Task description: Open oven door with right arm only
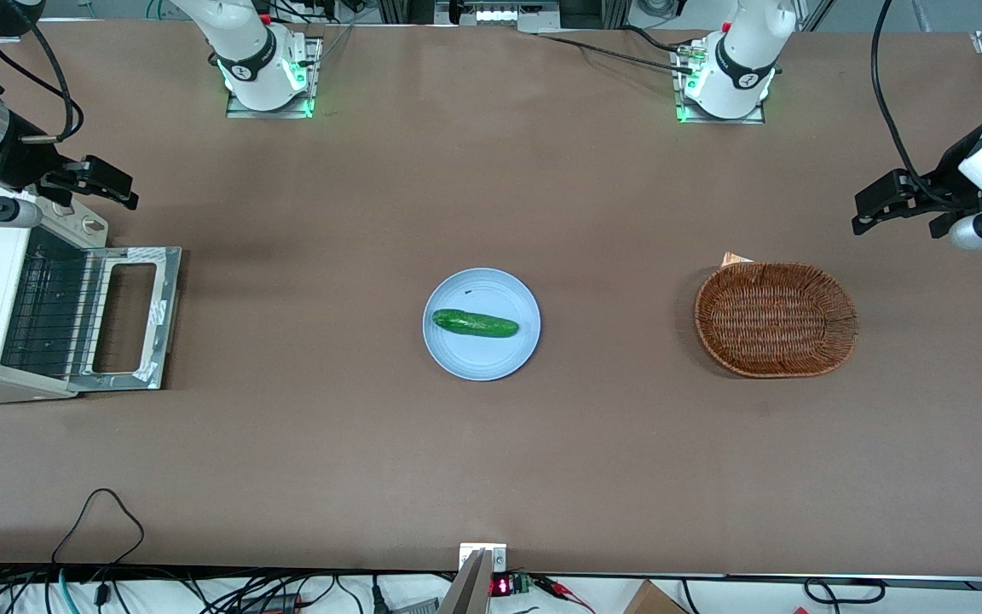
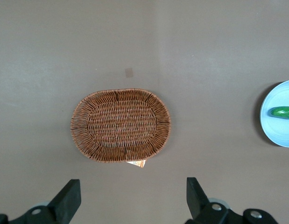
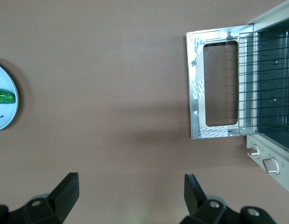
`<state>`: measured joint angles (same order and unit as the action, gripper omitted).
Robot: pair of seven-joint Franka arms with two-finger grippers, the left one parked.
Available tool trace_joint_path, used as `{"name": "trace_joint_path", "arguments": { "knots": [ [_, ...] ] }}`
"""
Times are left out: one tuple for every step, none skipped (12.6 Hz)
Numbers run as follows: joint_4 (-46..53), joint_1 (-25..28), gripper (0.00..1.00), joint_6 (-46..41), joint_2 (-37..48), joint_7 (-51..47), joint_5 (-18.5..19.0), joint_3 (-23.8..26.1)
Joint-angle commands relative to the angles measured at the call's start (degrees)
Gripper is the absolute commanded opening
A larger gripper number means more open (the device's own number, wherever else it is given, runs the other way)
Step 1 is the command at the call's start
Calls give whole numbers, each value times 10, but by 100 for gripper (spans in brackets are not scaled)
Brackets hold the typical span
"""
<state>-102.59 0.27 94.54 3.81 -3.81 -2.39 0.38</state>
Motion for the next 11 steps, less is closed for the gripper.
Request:
{"name": "trace_joint_path", "arguments": {
  "knots": [
    [18,-4,100,-8,-9,7,-13,-6],
    [18,-4,100,-9,-9,7,-13,-6],
    [18,-4,100,-12,-9,7,-14,-6],
    [18,-4,100,-12,-10,6,-15,-6],
    [18,-4,100,-10,-10,6,-14,-6],
    [18,-4,100,-10,-10,6,-14,-6],
    [18,-4,100,-11,-10,7,-14,-6],
    [19,-5,100,-9,-10,7,-14,-6],
    [22,-6,100,-11,-11,7,-14,-6],
    [23,-6,100,-12,-12,7,-14,-6],
    [23,-6,100,-12,-13,7,-14,-6]
  ]
}}
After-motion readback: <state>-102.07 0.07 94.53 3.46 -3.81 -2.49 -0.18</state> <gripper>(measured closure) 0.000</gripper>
